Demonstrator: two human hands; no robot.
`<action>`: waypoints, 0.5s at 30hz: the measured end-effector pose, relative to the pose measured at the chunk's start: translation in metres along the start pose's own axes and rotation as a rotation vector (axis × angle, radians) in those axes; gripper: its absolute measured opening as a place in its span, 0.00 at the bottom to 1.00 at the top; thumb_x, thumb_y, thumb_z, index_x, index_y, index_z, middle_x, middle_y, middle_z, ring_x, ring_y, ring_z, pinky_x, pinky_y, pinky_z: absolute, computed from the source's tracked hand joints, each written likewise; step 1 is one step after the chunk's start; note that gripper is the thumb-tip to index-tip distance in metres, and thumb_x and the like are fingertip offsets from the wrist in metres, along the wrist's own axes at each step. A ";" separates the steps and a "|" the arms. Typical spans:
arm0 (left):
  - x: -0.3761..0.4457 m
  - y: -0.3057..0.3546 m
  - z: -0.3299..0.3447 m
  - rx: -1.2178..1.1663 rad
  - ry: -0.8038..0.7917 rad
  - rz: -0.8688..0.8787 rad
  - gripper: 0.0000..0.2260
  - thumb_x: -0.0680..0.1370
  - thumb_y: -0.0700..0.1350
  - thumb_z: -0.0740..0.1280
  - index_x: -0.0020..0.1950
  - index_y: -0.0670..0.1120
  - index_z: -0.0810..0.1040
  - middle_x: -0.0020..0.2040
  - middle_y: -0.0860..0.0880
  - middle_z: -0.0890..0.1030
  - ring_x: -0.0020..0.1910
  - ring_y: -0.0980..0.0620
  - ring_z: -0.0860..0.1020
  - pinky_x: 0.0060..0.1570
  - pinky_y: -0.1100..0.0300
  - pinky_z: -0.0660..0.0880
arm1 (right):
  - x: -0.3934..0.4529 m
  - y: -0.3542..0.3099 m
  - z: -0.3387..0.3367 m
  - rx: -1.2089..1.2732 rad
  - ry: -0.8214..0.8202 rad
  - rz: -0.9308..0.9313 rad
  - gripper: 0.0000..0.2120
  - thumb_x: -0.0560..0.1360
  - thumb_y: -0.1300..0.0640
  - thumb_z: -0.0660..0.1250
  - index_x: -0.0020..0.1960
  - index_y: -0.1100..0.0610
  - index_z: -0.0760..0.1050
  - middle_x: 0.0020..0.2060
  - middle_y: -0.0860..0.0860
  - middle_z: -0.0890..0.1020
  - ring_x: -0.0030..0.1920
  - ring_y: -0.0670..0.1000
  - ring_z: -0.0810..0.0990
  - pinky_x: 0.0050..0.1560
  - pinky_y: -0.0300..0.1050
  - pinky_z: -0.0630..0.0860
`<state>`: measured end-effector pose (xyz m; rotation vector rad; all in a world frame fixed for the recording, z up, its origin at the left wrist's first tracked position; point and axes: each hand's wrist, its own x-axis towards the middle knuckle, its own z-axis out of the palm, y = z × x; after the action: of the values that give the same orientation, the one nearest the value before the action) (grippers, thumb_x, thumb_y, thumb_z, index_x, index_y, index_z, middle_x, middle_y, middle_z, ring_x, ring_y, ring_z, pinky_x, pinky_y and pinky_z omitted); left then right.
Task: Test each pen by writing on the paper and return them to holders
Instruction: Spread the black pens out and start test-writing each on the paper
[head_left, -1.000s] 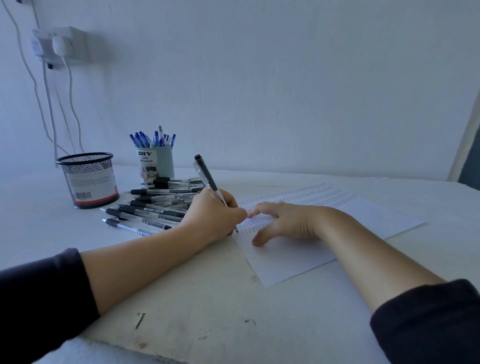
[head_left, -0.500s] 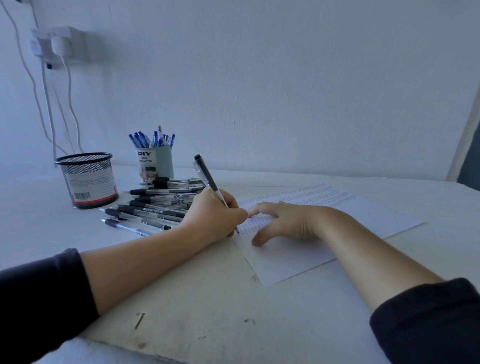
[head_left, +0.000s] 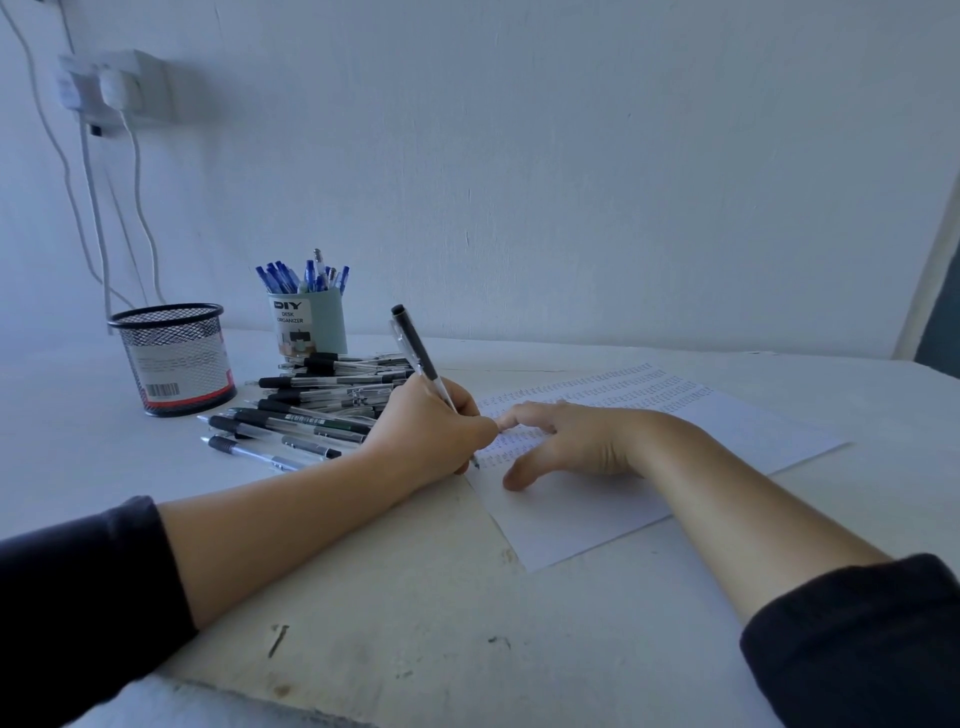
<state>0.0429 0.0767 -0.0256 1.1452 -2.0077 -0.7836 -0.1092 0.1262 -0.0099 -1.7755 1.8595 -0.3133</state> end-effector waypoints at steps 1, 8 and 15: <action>0.000 0.000 0.000 0.003 0.000 -0.003 0.08 0.68 0.43 0.67 0.30 0.42 0.75 0.25 0.46 0.76 0.20 0.56 0.67 0.24 0.68 0.64 | 0.001 0.000 0.000 -0.005 0.000 -0.001 0.28 0.72 0.46 0.69 0.68 0.35 0.63 0.58 0.45 0.62 0.72 0.48 0.56 0.67 0.48 0.57; 0.000 -0.001 0.000 -0.015 -0.001 0.006 0.07 0.67 0.43 0.67 0.30 0.42 0.76 0.25 0.46 0.76 0.20 0.57 0.67 0.25 0.67 0.65 | 0.003 0.002 0.000 0.000 0.011 0.019 0.28 0.69 0.44 0.71 0.66 0.32 0.64 0.66 0.50 0.63 0.69 0.50 0.61 0.65 0.49 0.60; 0.006 -0.001 -0.007 -0.420 0.096 -0.083 0.13 0.72 0.34 0.63 0.28 0.41 0.70 0.22 0.44 0.72 0.18 0.53 0.63 0.19 0.67 0.58 | 0.004 0.002 0.000 0.005 0.019 0.014 0.28 0.69 0.44 0.71 0.66 0.32 0.65 0.70 0.47 0.62 0.70 0.50 0.60 0.66 0.48 0.59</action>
<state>0.0468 0.0696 -0.0206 1.0004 -1.6227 -1.1079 -0.1107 0.1229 -0.0119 -1.7613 1.8816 -0.3299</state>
